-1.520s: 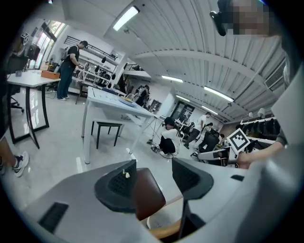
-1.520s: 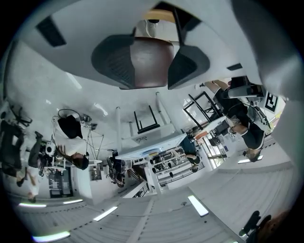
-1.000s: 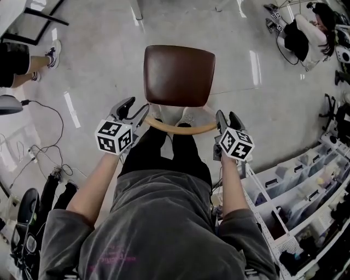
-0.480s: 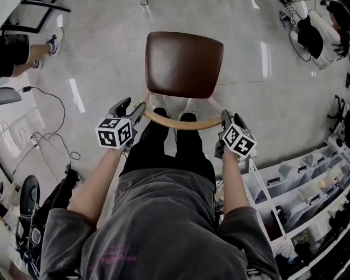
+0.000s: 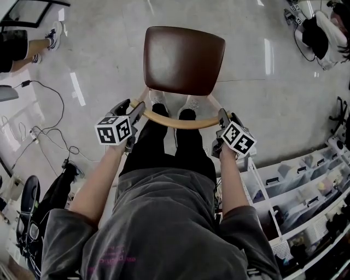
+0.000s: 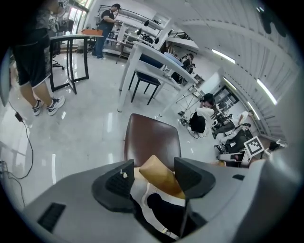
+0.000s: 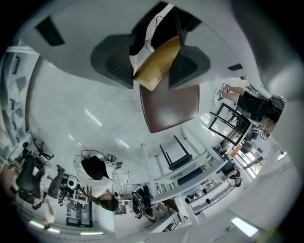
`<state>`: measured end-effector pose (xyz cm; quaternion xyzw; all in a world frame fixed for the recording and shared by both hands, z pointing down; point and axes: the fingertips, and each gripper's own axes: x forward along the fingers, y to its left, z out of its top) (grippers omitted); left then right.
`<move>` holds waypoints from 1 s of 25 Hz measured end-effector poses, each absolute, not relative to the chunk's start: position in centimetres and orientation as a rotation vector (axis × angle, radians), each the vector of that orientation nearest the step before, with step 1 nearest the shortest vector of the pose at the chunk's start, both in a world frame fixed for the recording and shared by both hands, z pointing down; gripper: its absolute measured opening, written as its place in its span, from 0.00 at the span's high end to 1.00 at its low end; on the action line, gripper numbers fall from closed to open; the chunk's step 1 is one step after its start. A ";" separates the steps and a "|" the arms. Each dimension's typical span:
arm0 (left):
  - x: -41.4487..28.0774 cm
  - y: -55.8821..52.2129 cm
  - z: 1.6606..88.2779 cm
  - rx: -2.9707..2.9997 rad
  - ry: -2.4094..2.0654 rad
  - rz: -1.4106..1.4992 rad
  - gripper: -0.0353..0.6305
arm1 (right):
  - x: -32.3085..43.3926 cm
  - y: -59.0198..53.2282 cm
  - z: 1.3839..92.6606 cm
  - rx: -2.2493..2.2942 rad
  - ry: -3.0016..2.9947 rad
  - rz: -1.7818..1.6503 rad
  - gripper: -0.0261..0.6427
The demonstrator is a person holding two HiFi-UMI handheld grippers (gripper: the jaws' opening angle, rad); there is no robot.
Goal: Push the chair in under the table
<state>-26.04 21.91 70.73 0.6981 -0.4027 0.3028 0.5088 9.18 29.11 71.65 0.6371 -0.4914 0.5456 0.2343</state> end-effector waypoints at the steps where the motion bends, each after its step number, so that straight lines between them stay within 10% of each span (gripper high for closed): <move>1: -25.9 21.9 70.8 1.670 -0.968 0.726 0.55 | 9.2 29.1 71.8 1.750 -1.340 1.515 0.64; 25: -25.0 22.9 75.3 1.205 -0.943 0.616 0.52 | 7.4 29.2 76.3 1.627 -1.156 1.833 0.62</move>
